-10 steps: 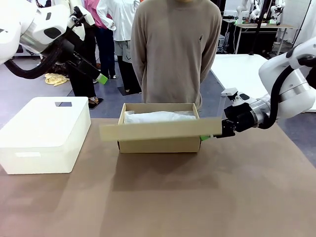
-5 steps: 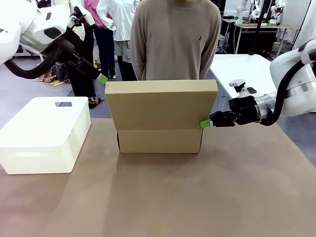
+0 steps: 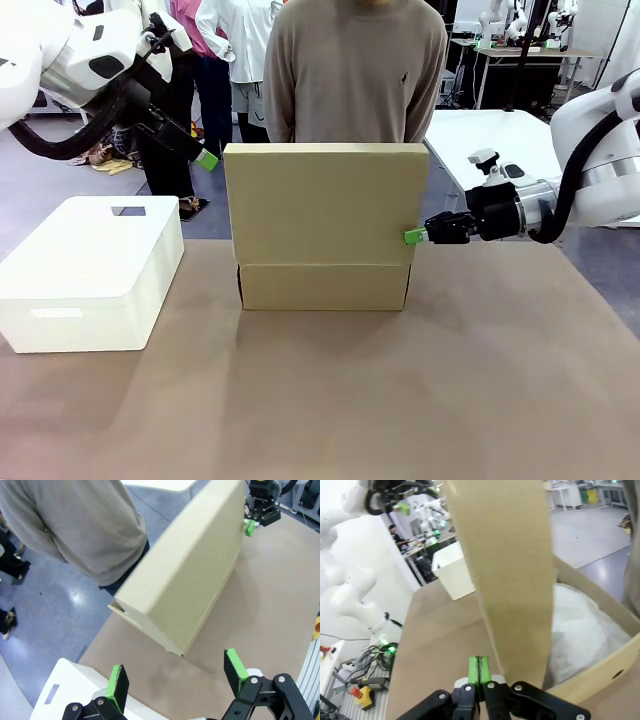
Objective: Pack the shoes into the box.
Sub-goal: Close the Shoes Box, then press down on the lid of the Shoes Box.
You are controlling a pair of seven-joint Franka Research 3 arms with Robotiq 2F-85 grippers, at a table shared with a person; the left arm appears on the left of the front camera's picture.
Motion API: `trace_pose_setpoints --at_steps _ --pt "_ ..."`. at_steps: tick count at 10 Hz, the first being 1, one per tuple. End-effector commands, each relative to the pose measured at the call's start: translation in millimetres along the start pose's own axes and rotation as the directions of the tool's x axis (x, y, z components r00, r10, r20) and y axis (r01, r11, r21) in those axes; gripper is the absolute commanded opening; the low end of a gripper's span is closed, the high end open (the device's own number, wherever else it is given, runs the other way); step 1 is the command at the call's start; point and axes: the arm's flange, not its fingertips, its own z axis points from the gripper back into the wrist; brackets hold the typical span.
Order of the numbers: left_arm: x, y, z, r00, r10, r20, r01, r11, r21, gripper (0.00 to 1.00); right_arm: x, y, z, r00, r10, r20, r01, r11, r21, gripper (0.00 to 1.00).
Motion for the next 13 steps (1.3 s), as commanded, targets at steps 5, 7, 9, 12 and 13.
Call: trace_pose_setpoints --at_steps 5,7,9,12,13 --pt "-1.9 1.8 -0.3 1.000 -0.008 0.015 0.008 1.000 -0.017 1.00 16.3 -8.4 -13.0 0.998 0.053 -0.022 -0.055 0.991 -0.119 0.00" --pt "-1.9 1.8 -0.3 1.000 -0.008 0.015 0.008 1.000 -0.017 1.00 13.9 -6.6 -9.4 0.998 0.034 -0.051 -0.040 0.994 -0.103 0.00" --pt "-1.9 1.8 -0.3 1.000 -0.008 0.015 0.008 1.000 -0.017 1.00 13.9 -6.6 -9.4 0.998 0.034 -0.051 -0.040 0.994 -0.103 0.00" --pt "-1.9 1.8 -0.3 1.000 -0.008 0.015 0.008 1.000 -0.017 1.00 13.9 -6.6 -9.4 0.998 0.034 -0.051 -0.040 0.994 -0.103 0.00" --pt "-1.9 1.8 -0.3 1.000 -0.008 0.015 0.008 1.000 -0.017 1.00 13.9 -6.6 -9.4 0.998 0.034 -0.051 -0.040 0.994 -0.103 0.00"
